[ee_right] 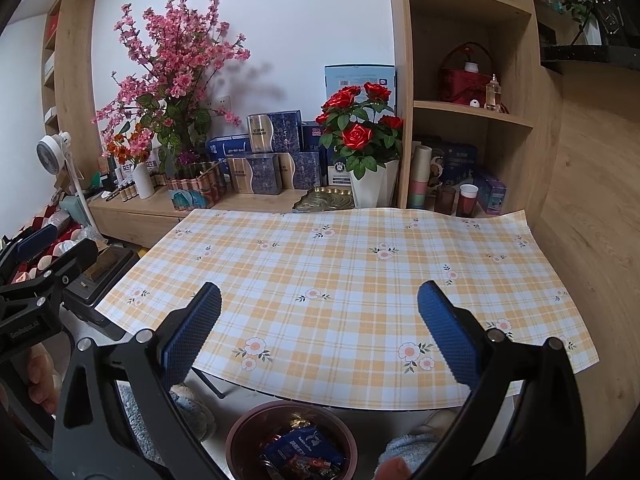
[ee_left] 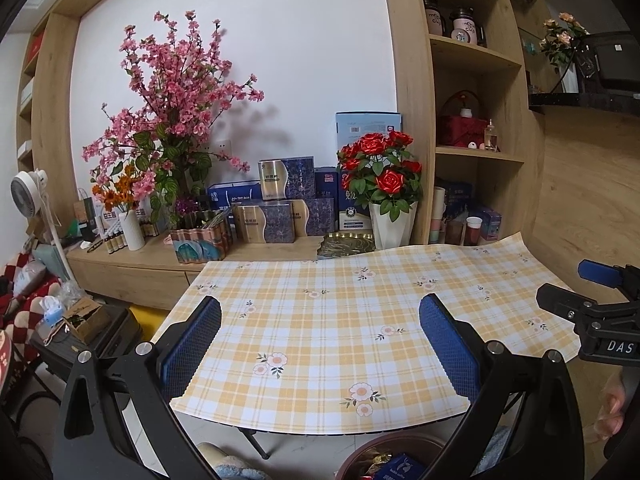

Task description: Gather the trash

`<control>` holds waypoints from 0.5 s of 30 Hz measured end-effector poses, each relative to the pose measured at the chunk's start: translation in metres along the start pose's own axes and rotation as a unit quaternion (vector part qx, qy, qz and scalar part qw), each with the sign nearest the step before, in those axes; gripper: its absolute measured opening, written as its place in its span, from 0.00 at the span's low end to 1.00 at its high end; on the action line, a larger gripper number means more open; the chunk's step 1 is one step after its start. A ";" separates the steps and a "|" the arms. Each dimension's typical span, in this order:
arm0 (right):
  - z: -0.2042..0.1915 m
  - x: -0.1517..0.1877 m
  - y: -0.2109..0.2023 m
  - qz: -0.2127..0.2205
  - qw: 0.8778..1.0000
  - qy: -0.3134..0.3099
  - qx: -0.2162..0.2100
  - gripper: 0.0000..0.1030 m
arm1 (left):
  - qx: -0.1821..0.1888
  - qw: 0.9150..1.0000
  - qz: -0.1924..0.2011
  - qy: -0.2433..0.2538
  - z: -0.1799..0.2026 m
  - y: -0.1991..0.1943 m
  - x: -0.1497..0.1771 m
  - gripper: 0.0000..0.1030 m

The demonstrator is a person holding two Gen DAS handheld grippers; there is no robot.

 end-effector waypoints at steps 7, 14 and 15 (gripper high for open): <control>0.001 0.000 0.001 0.000 1.000 0.000 0.000 0.94 | -0.005 1.000 0.000 0.008 0.004 -0.001 0.001 0.94; 0.001 0.000 0.000 0.000 1.000 0.000 0.000 0.94 | -0.016 1.000 0.000 0.010 0.004 -0.001 0.001 0.94; 0.000 0.000 0.000 -0.001 1.000 0.000 0.000 0.94 | -0.016 1.000 -0.001 0.010 0.003 -0.001 0.001 0.94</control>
Point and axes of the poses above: each gripper's, at about its wrist camera, not at the fingertips, and y roughly the way its jaws point, z to its right, x to its underside, the point moved 9 cm from there along y, roughly the way its jaws point, and after that the axes turned 9 degrees about -z, right-handed, at the moved point
